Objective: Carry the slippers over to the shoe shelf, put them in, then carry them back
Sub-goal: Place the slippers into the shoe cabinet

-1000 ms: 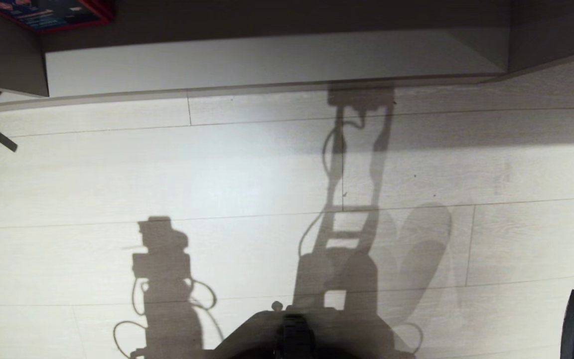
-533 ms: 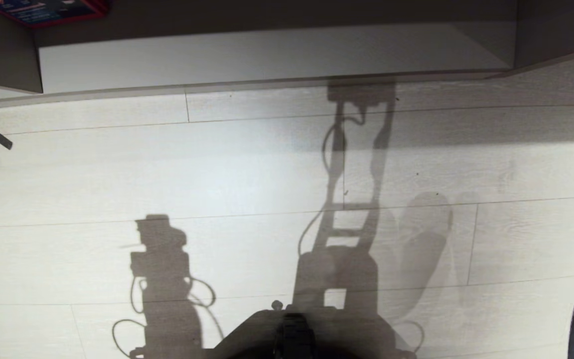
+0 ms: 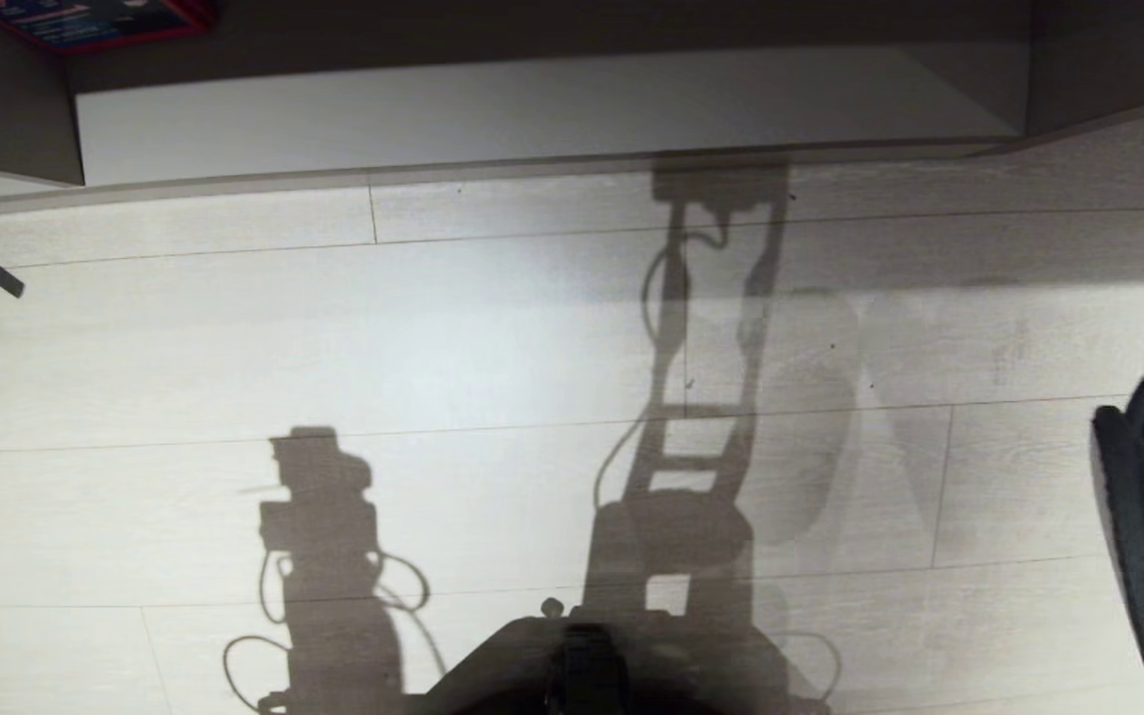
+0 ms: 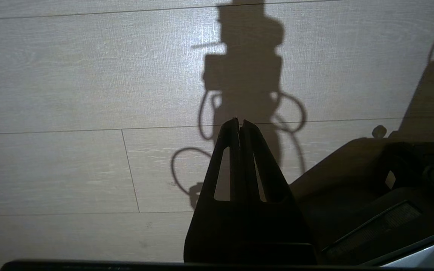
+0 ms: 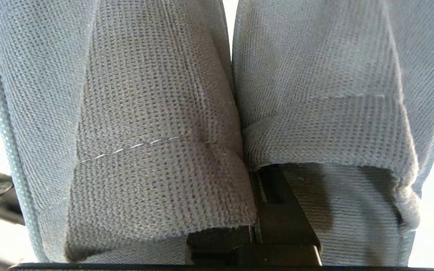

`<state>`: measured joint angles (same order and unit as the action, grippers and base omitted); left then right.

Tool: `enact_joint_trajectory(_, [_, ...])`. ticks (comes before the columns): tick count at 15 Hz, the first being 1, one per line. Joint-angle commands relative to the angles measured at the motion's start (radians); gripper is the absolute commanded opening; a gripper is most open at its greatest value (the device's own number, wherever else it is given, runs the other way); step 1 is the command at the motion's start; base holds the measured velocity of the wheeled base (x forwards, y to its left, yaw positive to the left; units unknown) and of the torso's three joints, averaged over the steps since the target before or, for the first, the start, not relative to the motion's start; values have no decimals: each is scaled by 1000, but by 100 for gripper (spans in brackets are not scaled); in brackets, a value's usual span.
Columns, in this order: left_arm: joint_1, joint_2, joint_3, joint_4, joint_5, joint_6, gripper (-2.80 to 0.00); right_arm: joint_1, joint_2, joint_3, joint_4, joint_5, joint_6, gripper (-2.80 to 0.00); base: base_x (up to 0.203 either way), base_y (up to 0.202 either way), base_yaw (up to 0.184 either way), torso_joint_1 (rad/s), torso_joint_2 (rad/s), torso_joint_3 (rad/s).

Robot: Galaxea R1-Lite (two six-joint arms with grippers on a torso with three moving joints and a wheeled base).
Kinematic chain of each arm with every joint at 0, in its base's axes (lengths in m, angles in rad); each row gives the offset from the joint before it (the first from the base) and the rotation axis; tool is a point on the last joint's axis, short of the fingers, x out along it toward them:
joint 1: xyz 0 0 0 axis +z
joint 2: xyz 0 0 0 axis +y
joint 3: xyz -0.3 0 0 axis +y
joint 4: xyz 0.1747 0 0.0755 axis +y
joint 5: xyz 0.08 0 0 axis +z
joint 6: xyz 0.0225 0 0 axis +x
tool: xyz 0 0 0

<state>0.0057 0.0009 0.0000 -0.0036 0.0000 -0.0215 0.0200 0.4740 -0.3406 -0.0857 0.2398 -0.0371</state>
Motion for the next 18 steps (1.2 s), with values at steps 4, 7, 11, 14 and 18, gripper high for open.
enact_joint_trajectory(4, [0,-1,0,-1,0,0,-280,21,562,-167,-237,193,-110,-280,0,0,0,0,0,0])
enact_joint_trajectory(7, [0,-1,0,-1,0,0,-280,107,713,-347,-398,160,-135,-280,0,0,0,0,0,0])
enact_joint_trajectory(11, [0,1,0,-1,0,7,-280,254,853,-453,-582,-99,-113,-280,0,0,0,0,0,0])
enact_joint_trajectory(14, [0,0,0,-1,0,6,-280,304,918,-491,-713,-296,-78,-280,0,0,0,0,0,0])
enact_joint_trajectory(18, [0,-1,0,-1,0,6,-280,287,963,-512,-838,-335,-37,-280,0,0,0,0,0,0])
